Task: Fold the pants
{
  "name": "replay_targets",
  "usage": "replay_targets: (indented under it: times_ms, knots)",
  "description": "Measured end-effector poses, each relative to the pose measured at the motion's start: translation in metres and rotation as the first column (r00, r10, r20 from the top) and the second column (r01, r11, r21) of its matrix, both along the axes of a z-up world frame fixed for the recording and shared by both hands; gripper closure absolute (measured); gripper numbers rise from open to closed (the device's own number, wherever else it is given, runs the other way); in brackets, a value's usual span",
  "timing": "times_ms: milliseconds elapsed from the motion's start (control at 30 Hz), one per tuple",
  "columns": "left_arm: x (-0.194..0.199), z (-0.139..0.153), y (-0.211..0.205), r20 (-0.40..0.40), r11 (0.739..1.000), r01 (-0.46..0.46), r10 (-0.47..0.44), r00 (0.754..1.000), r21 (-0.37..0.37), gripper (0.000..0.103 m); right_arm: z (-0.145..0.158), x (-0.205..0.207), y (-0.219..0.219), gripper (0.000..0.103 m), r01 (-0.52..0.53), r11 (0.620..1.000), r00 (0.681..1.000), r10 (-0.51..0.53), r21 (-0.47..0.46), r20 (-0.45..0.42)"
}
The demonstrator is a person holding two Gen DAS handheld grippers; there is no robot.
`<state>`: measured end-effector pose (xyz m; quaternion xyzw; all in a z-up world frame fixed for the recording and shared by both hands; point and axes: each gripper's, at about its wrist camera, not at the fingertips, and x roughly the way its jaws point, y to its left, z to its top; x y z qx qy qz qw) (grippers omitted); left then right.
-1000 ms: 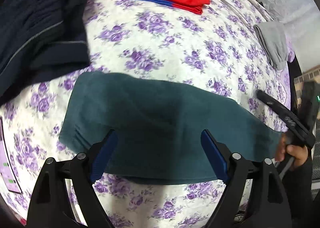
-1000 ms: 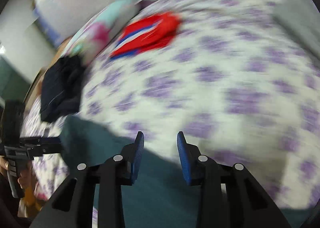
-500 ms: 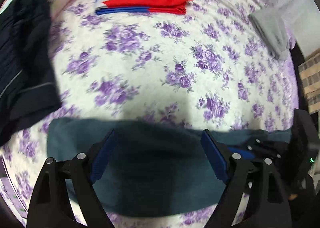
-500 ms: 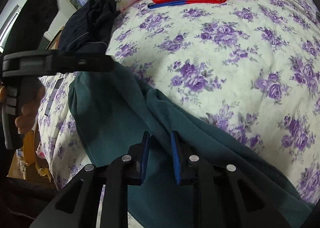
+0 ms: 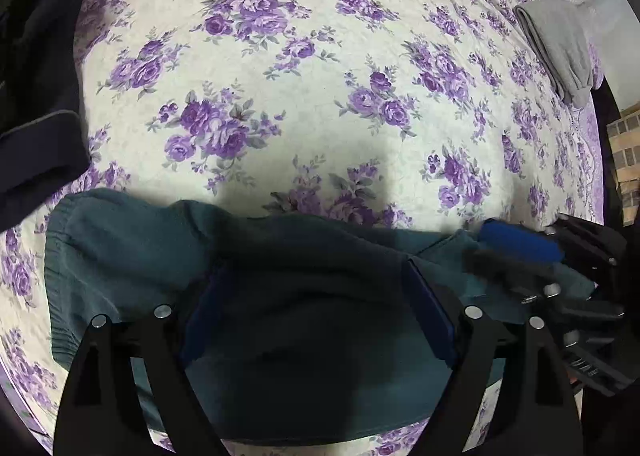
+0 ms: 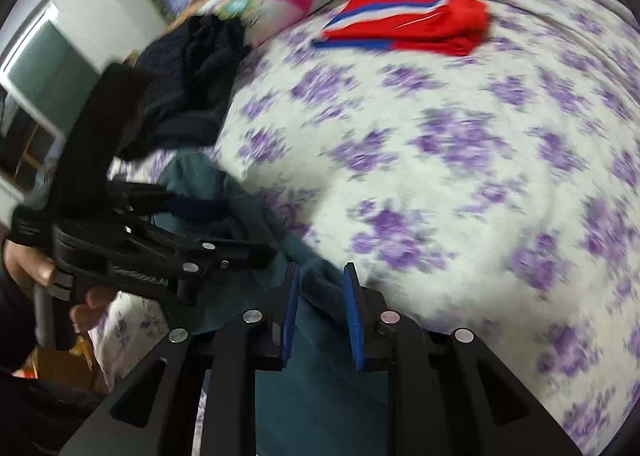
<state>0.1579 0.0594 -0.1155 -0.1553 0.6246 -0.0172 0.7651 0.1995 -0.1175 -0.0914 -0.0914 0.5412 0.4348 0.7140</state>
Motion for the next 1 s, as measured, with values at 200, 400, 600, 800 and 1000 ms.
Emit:
replay_targets:
  times_ms: [200, 400, 600, 800, 1000]
  knots:
    - [-0.013, 0.006, 0.000, 0.000, 1.000, 0.022, -0.022, 1.000, 0.020, 0.021, -0.003, 0.011, 0.002, 0.096, 0.008, 1.000, 1.000, -0.008, -0.011, 0.019]
    - [-0.033, -0.007, 0.003, -0.010, 0.988, 0.116, -0.116, 0.993, 0.099, 0.021, 0.019, 0.047, -0.008, 0.096, 0.086, 0.996, 0.992, -0.088, 0.026, 0.092]
    - [-0.035, -0.001, 0.008, -0.028, 0.992, 0.107, -0.105, 0.994, 0.067, 0.021, -0.013, 0.056, -0.002, 0.081, 0.117, 0.992, 0.987, -0.111, -0.045, 0.112]
    - [-0.044, 0.031, 0.045, 0.072, 0.996, -0.041, 0.047, 0.996, -0.080, 0.021, 0.018, 0.050, -0.052, 0.072, 0.227, 0.974, 0.970, -0.228, 0.028, 0.086]
    - [-0.037, 0.011, 0.076, 0.037, 0.988, -0.150, 0.148, 0.988, 0.038, 0.022, -0.016, 0.026, -0.066, 0.074, 0.206, 0.964, 0.973, -0.183, -0.168, 0.142]
